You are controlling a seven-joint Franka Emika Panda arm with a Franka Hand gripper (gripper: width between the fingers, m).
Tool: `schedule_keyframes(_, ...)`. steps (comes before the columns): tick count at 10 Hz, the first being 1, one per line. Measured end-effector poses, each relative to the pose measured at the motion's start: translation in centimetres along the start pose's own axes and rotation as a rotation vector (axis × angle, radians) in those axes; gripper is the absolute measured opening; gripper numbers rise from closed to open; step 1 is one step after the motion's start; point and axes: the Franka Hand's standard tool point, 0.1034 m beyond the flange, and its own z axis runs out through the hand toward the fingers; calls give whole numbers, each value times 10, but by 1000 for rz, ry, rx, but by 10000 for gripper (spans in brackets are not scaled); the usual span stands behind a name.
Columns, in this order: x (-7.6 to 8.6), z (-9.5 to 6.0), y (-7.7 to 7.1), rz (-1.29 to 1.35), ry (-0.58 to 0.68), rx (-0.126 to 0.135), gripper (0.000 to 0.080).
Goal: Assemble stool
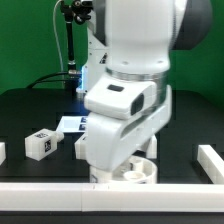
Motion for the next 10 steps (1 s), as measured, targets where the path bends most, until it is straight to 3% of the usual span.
schedule_keyframes(5,4,0,-2,30,2,-4,331)
schedule_keyframes(7,39,-4,-25,46,11,5,330)
schedule_keyframes(10,56,-2,-35,27,9,4,330)
